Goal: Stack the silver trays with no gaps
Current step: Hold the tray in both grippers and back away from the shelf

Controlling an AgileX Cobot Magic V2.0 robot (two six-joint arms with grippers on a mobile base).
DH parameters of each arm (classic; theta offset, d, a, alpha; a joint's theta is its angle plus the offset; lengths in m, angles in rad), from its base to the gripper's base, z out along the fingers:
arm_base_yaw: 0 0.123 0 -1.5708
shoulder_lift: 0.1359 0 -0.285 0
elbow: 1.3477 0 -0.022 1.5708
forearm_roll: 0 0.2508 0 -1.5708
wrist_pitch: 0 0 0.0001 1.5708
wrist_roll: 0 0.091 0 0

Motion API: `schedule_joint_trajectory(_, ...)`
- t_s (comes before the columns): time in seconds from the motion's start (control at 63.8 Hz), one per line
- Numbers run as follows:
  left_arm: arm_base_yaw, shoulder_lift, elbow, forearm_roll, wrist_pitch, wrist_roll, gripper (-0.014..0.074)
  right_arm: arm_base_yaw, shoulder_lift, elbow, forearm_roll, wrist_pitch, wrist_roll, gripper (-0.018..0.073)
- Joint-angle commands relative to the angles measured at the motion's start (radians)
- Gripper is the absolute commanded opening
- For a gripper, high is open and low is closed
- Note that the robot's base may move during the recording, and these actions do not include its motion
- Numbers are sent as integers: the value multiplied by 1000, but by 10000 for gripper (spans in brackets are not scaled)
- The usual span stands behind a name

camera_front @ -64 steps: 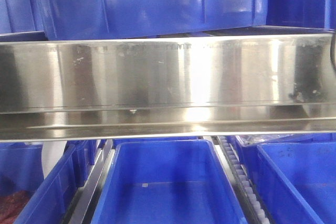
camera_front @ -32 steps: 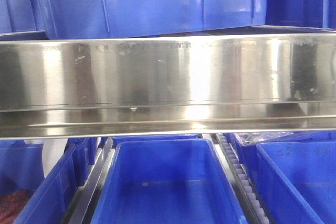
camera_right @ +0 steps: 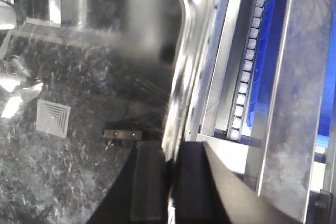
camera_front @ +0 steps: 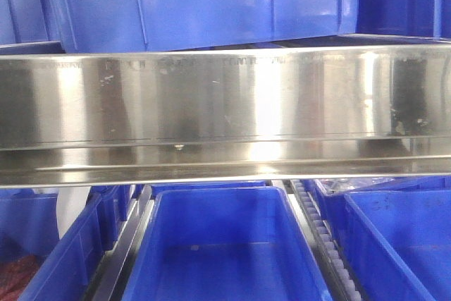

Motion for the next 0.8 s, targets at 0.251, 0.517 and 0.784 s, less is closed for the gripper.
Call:
schedule_joint_trajectory(0.251, -9, -38, -24, 14, 66, 28, -42, 0, -45, -29, -15, 34, -18, 56)
schedule_joint_trajectory(0.517, -9, -37, -24, 6, 66, 28, -42, 0, -45, -29, -15, 34, -18, 56)
schedule_joint_trajectory(0.784, -9, -37, -24, 6, 66, 28, -42, 0, -45, -29, -15, 34, -18, 56)
